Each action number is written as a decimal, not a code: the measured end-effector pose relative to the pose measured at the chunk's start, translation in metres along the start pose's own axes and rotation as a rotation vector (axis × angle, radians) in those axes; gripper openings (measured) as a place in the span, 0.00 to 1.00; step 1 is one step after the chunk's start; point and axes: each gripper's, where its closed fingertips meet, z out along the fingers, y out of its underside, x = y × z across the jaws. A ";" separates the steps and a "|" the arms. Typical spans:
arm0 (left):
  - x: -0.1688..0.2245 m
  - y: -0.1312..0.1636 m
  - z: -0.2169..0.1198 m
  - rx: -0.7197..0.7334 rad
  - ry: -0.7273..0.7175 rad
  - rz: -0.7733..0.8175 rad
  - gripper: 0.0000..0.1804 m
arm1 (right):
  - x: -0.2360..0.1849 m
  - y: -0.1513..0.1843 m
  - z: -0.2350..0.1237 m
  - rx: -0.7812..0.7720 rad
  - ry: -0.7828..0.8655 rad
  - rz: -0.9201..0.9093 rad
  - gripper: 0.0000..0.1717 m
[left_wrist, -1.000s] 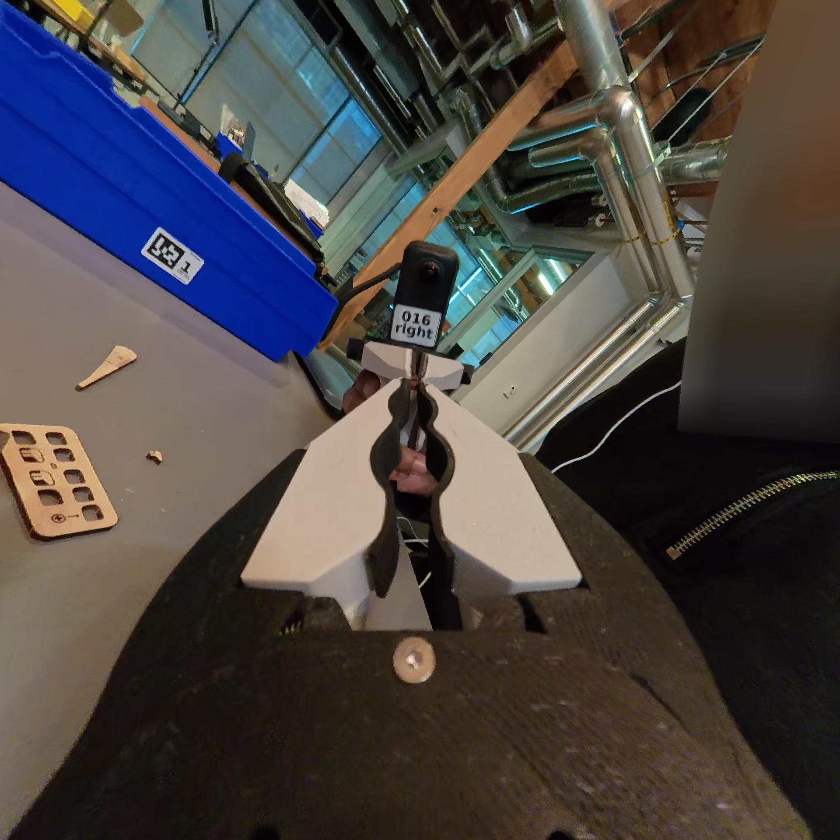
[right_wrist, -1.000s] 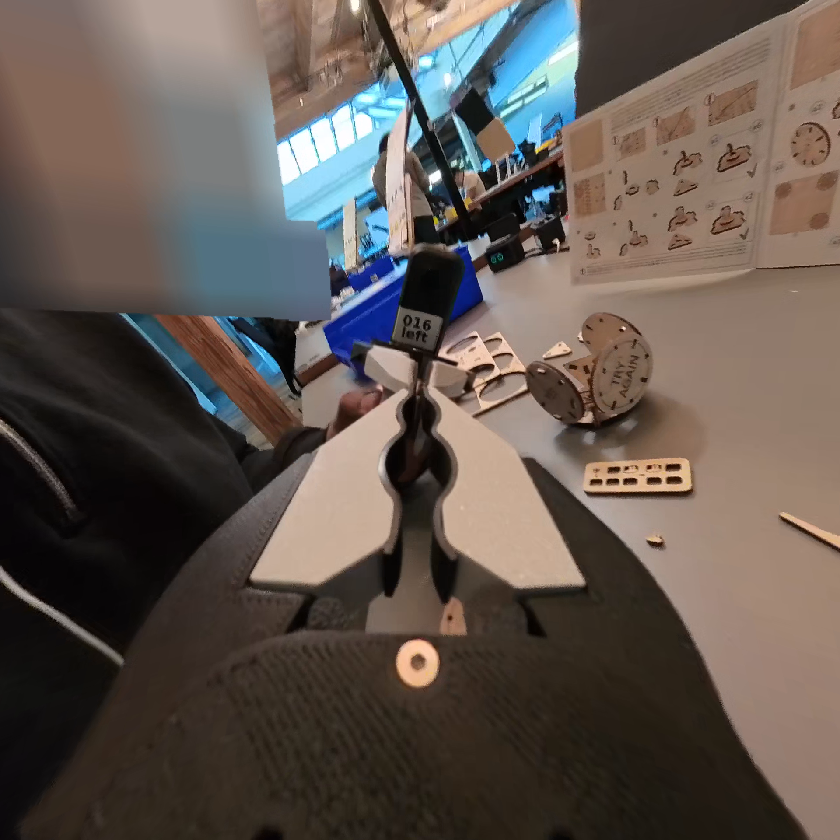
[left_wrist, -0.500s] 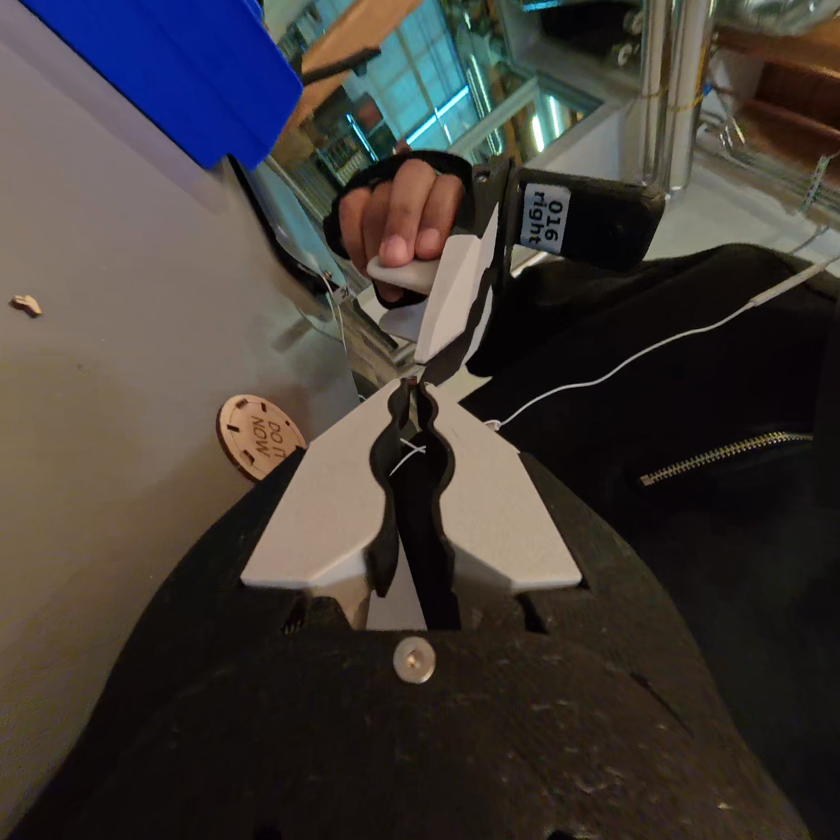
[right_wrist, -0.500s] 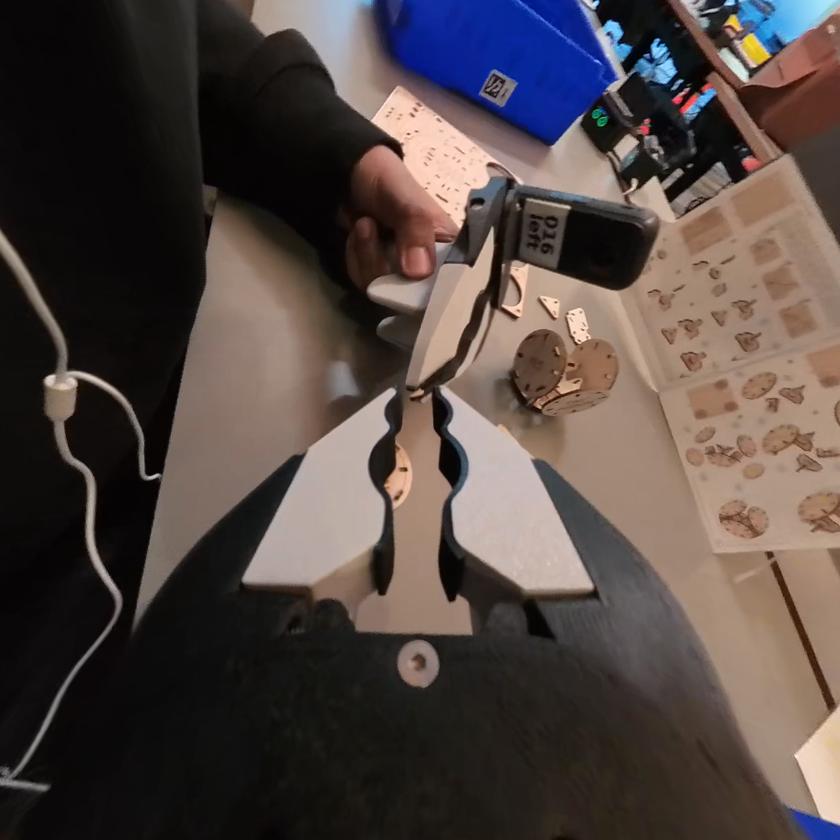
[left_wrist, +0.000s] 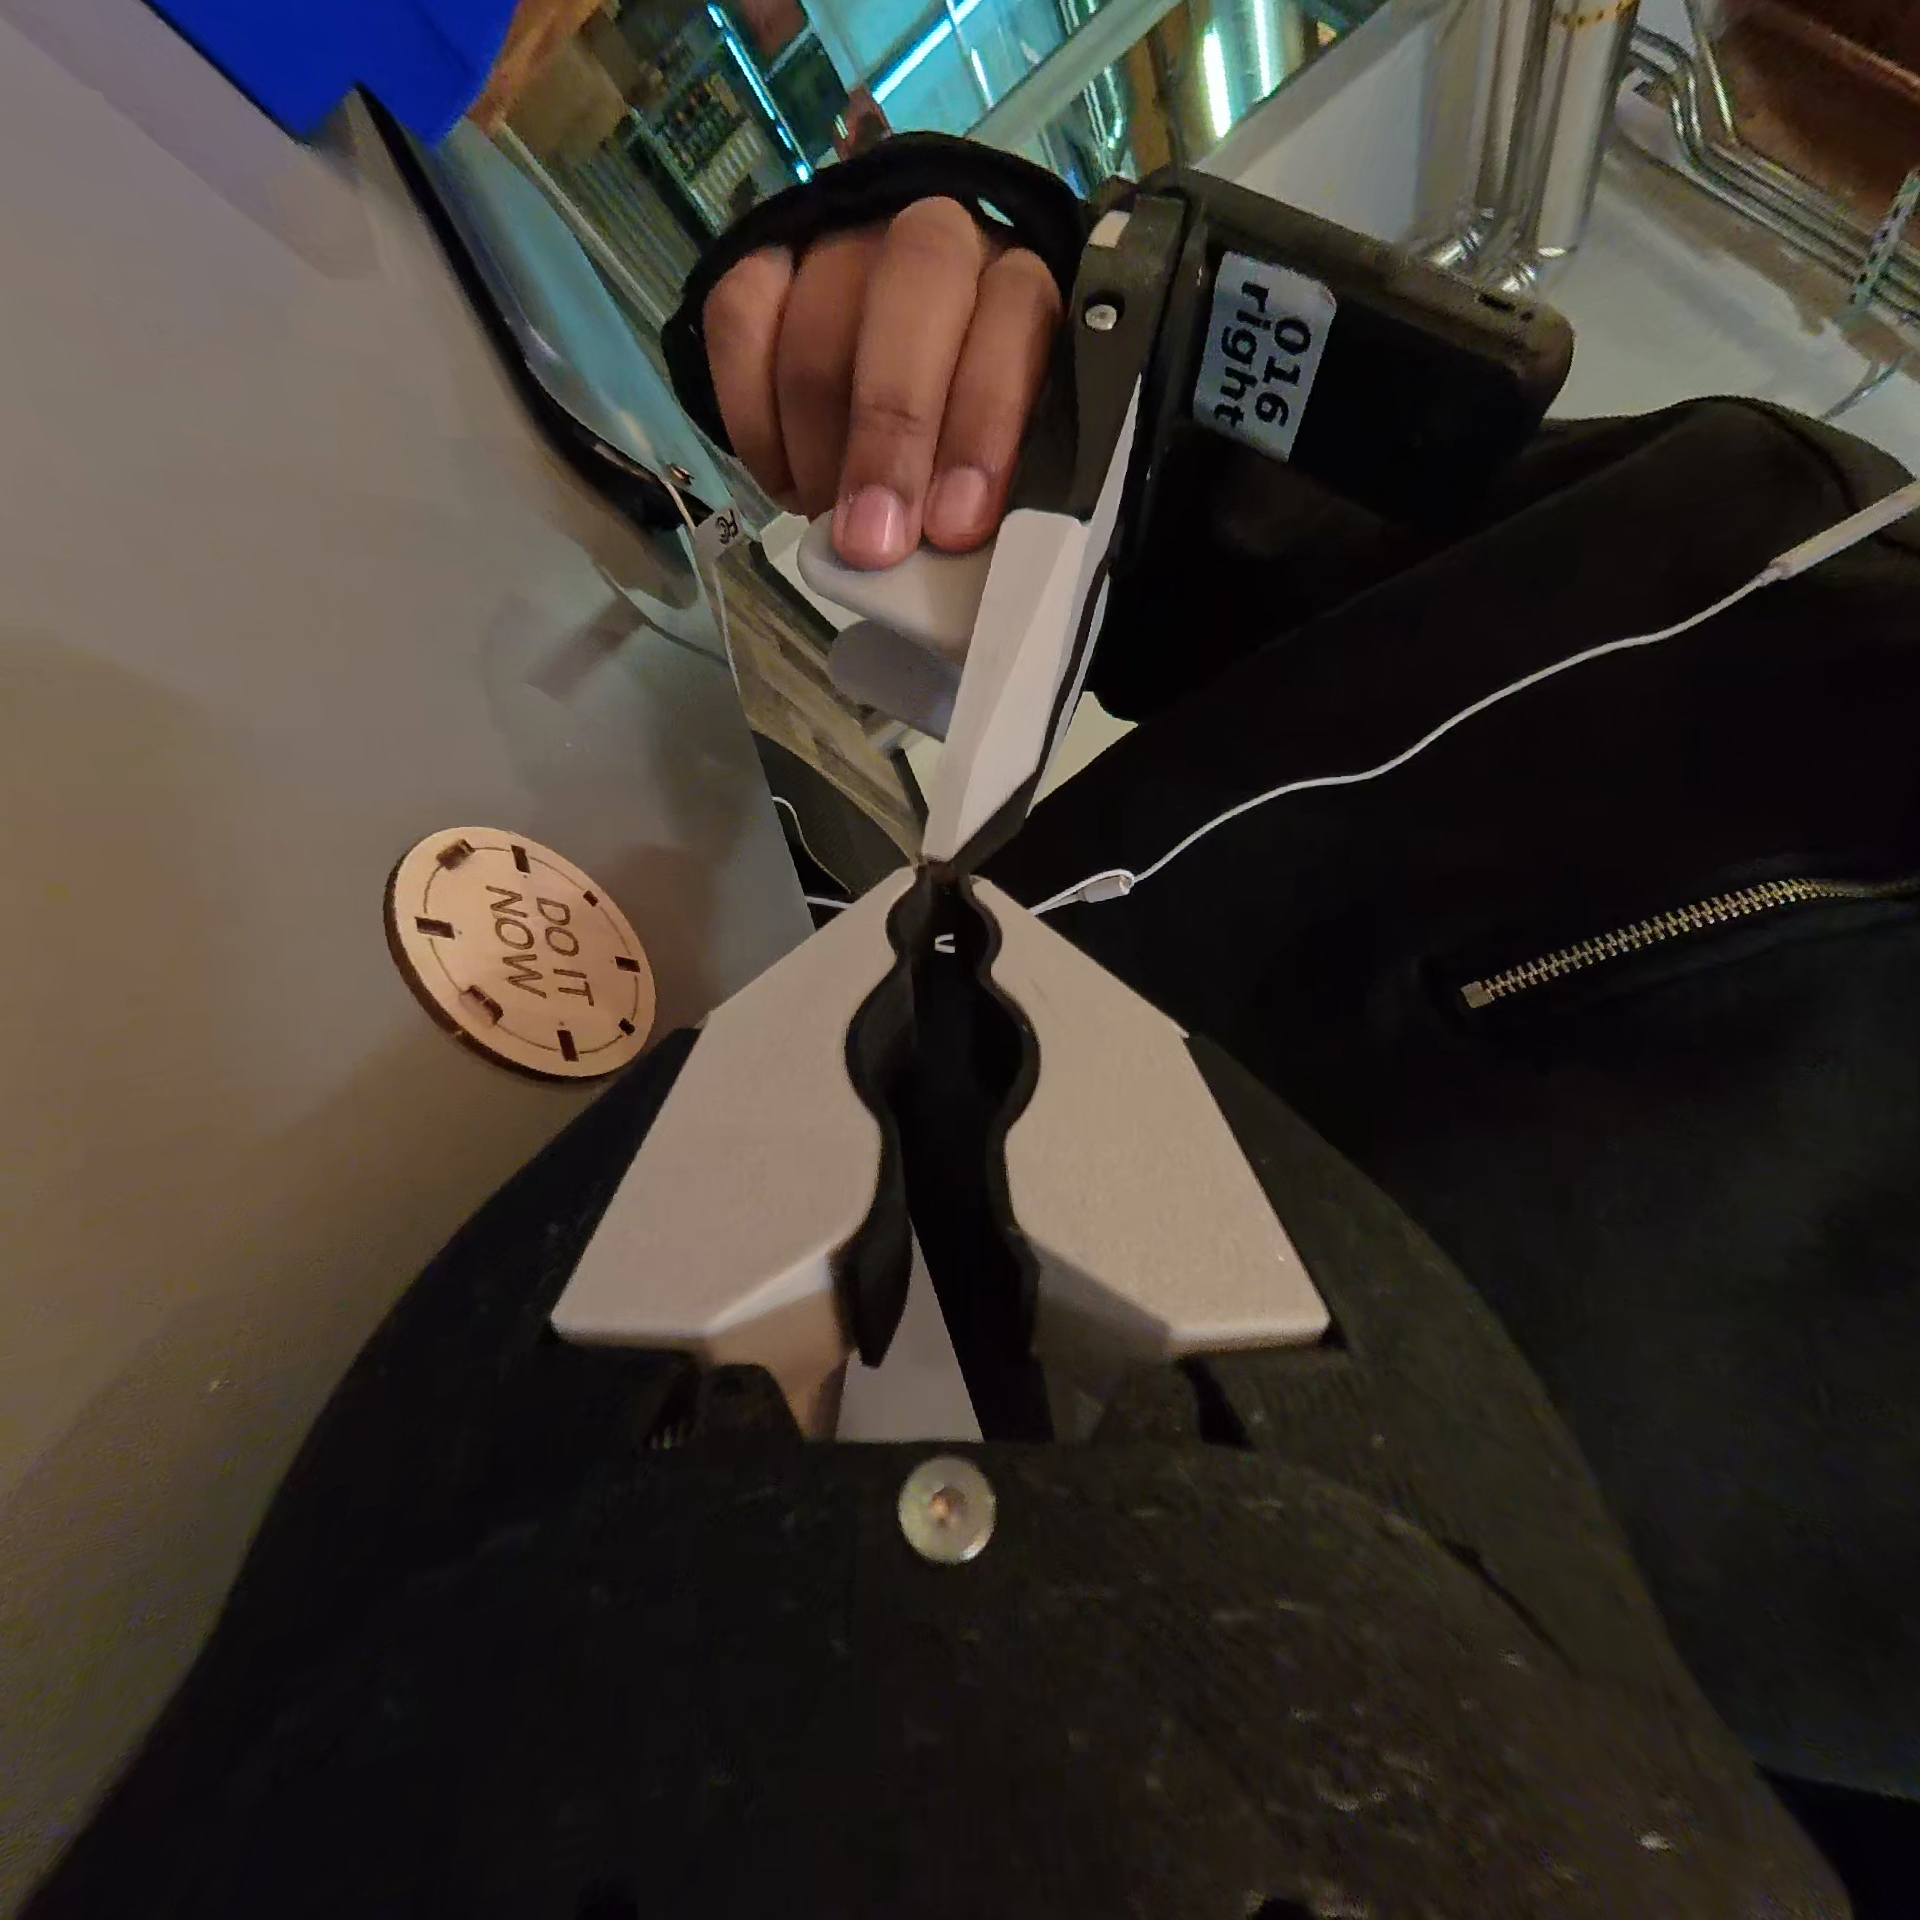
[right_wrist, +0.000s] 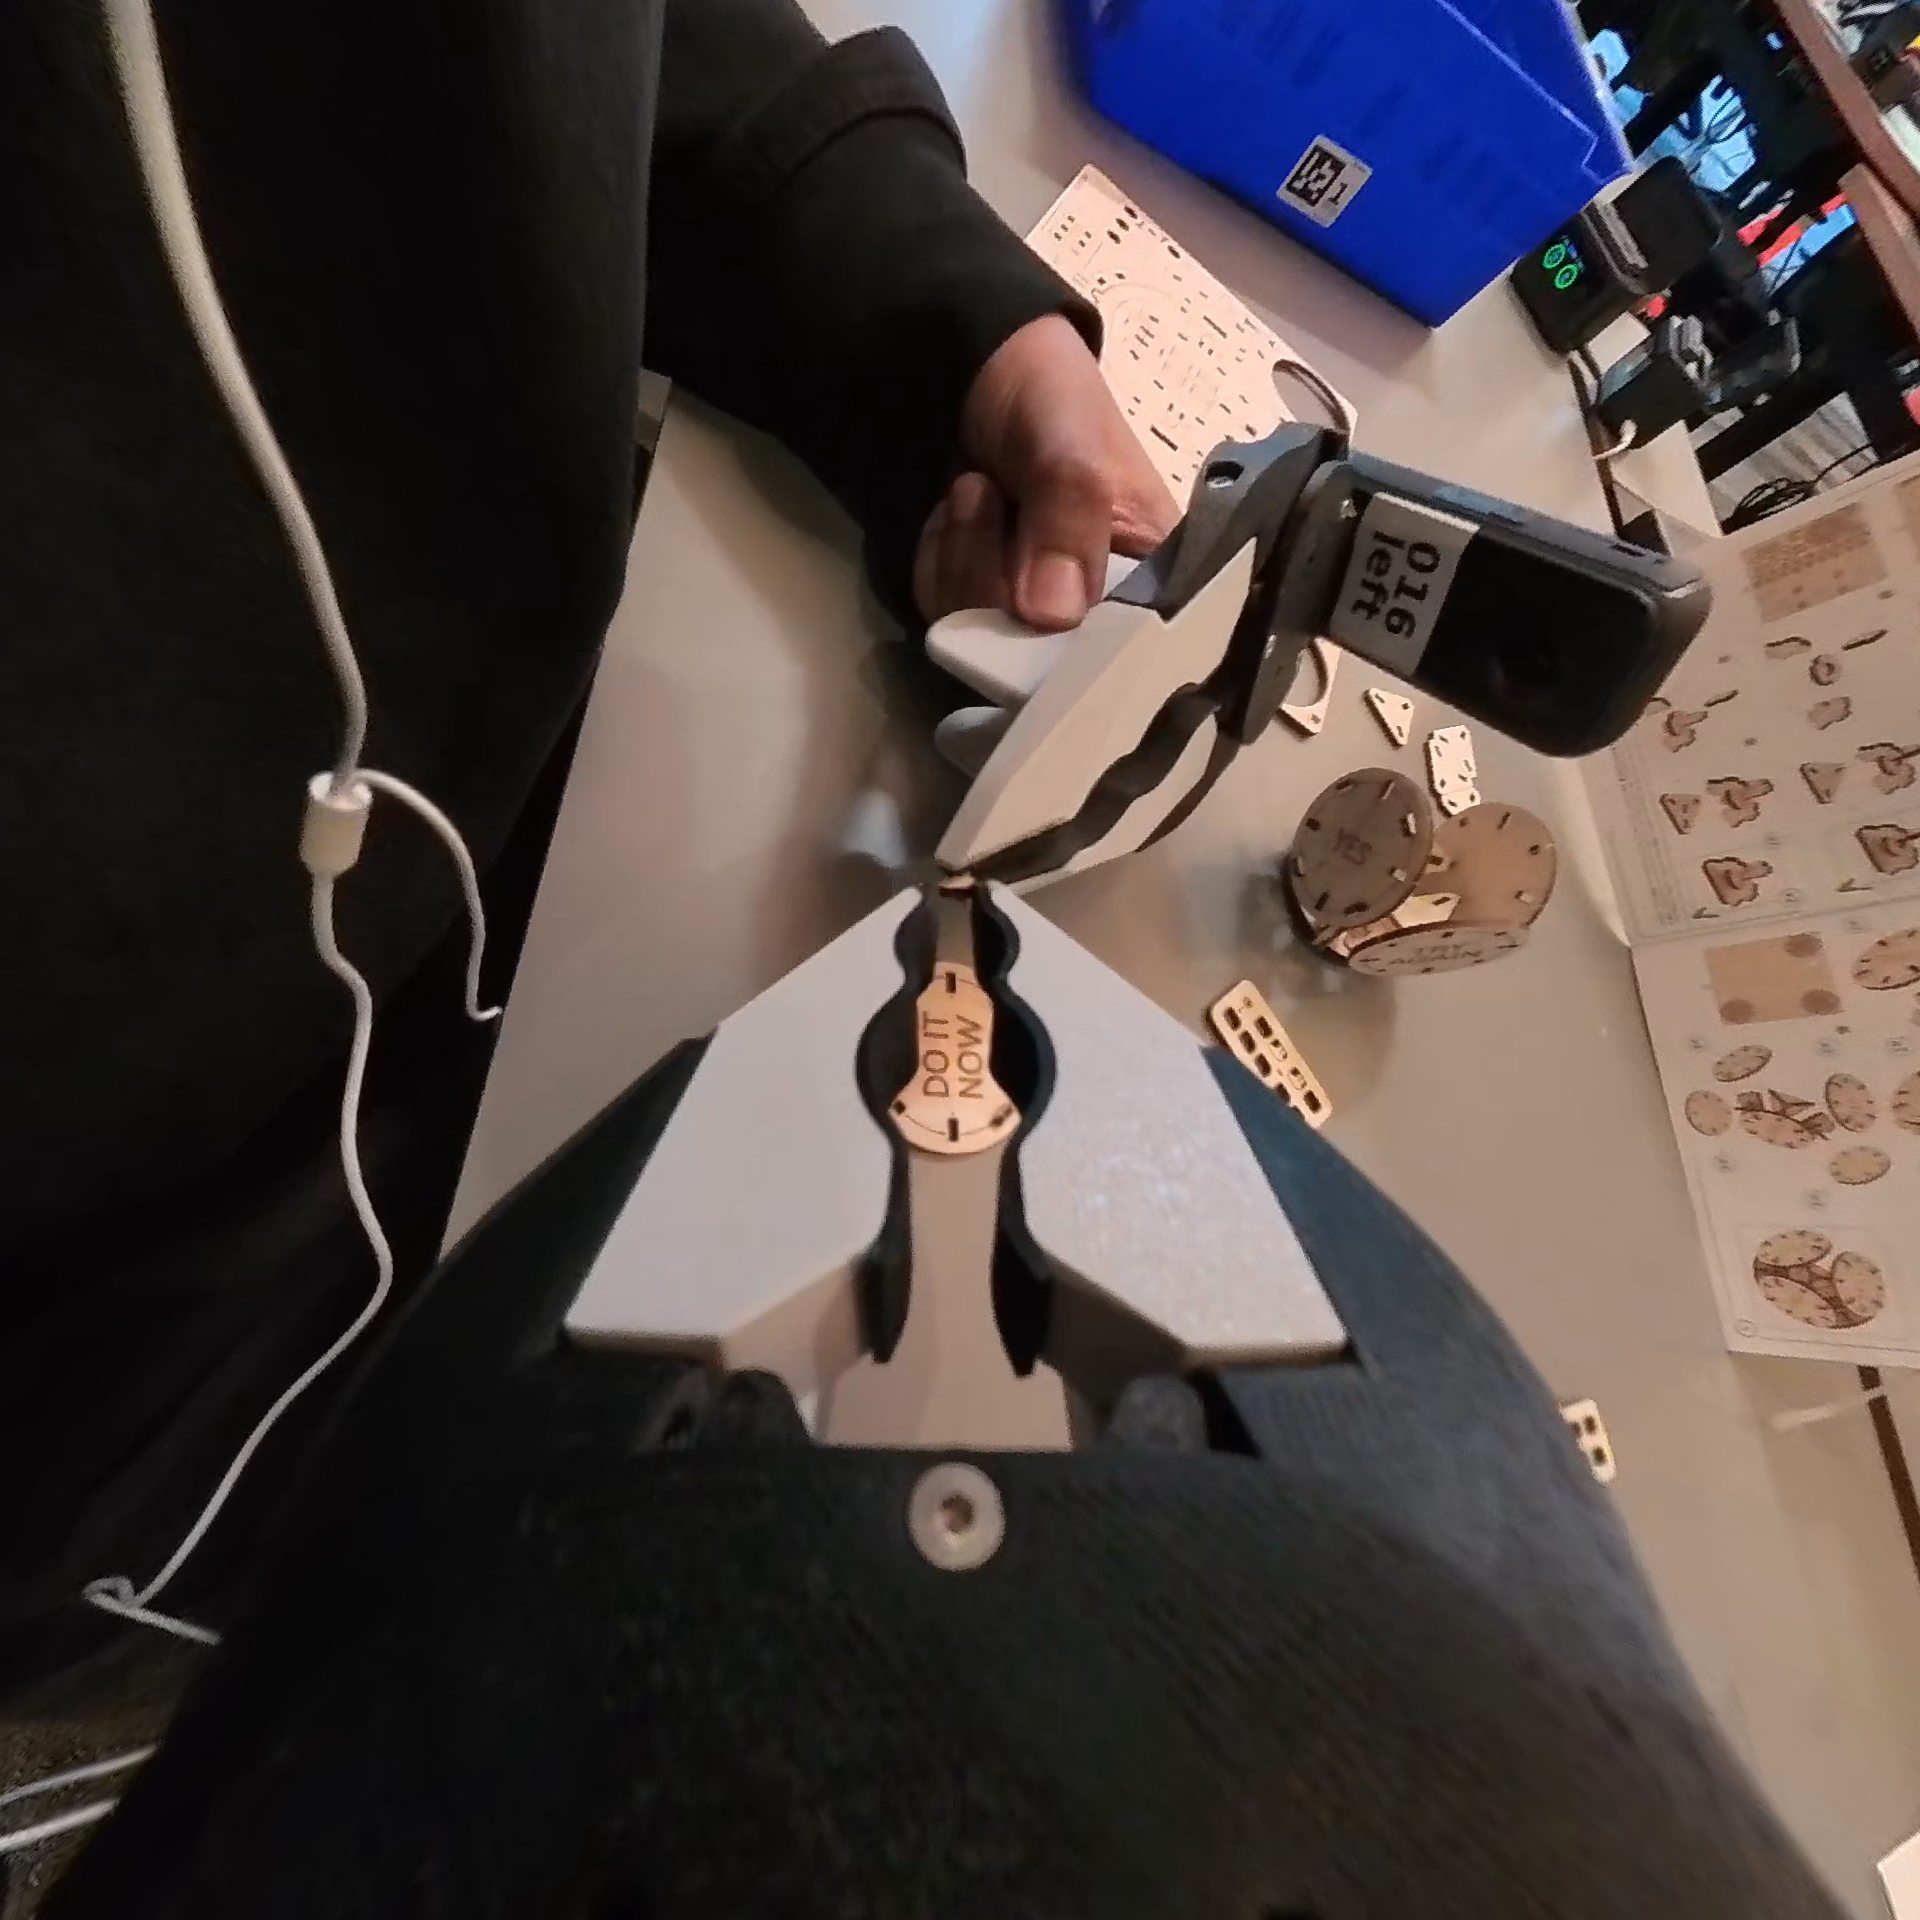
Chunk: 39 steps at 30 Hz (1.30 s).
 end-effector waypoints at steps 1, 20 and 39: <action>0.000 0.001 0.001 -0.005 0.003 0.001 0.00 | 0.000 0.000 0.000 0.003 0.000 0.001 0.03; -0.013 -0.011 -0.007 0.066 -0.161 0.110 0.01 | 0.017 0.012 -0.011 -0.082 0.021 0.267 0.03; -0.071 -0.004 -0.018 -0.090 -0.757 0.295 0.00 | -0.016 0.073 0.012 -0.624 -0.117 0.646 0.03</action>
